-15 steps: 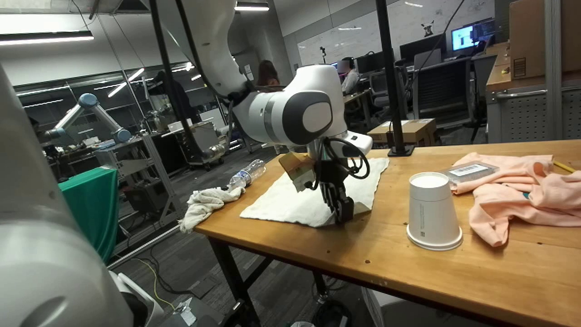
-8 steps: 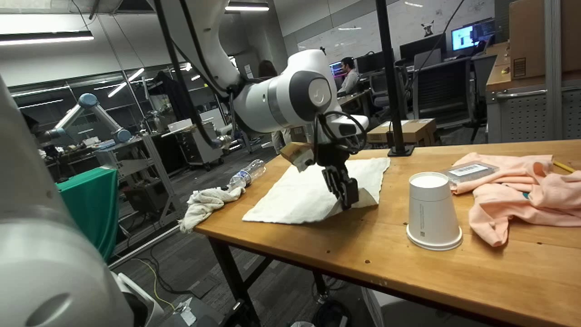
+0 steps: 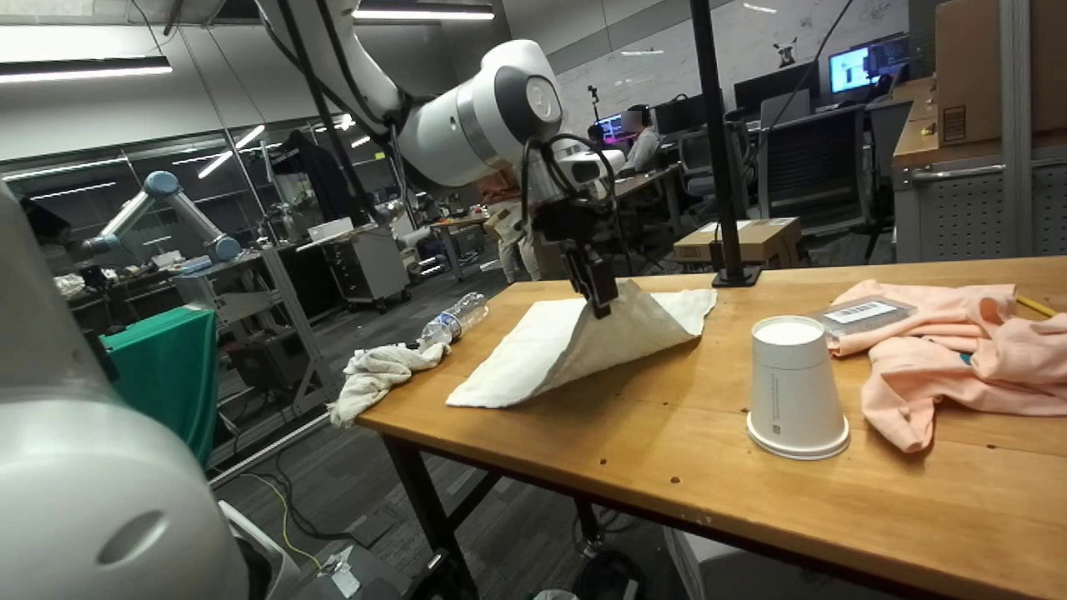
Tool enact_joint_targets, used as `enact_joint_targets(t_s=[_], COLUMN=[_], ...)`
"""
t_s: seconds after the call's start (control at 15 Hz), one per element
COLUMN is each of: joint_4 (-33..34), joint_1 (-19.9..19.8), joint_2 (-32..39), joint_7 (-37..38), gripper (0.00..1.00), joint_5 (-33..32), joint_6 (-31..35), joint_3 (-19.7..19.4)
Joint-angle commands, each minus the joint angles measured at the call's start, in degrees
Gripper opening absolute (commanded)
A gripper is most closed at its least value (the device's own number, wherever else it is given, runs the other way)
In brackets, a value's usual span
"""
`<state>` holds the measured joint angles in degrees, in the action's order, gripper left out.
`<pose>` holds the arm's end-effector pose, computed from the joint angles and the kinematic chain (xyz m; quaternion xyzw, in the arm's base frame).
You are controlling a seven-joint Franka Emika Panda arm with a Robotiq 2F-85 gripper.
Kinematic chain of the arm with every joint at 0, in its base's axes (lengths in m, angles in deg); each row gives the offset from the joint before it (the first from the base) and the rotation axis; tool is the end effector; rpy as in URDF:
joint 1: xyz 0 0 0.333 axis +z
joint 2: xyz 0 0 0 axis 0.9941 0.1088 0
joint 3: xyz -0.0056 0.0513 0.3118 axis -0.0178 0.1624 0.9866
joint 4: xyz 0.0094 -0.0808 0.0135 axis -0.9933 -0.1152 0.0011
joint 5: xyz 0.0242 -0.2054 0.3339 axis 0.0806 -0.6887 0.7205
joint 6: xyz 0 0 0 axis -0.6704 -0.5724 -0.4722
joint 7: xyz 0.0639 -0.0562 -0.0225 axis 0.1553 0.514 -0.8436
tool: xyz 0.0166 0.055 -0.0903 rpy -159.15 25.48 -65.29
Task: Fold the white towel on the table twice, diagonally.
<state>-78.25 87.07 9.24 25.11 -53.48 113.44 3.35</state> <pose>0.5097 0.0591 0.3511 0.9490 -0.3076 0.0354 0.0587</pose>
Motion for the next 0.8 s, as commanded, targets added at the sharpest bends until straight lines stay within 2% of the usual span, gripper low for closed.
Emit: enact_joint_targets(t_s=[0.0,0.33,0.73], joint_4=[6.3,14.8,30.0], joint_1=[1.6,4.2,9.5], joint_2=[2.1,7.6,17.5], joint_7=[5.5,9.1,11.3], gripper=[0.08,0.08,0.08], joint_5=[1.5,4.0,4.9], joint_6=[-4.8,-4.7,-5.4], joint_3=[1.5,3.3,4.5])
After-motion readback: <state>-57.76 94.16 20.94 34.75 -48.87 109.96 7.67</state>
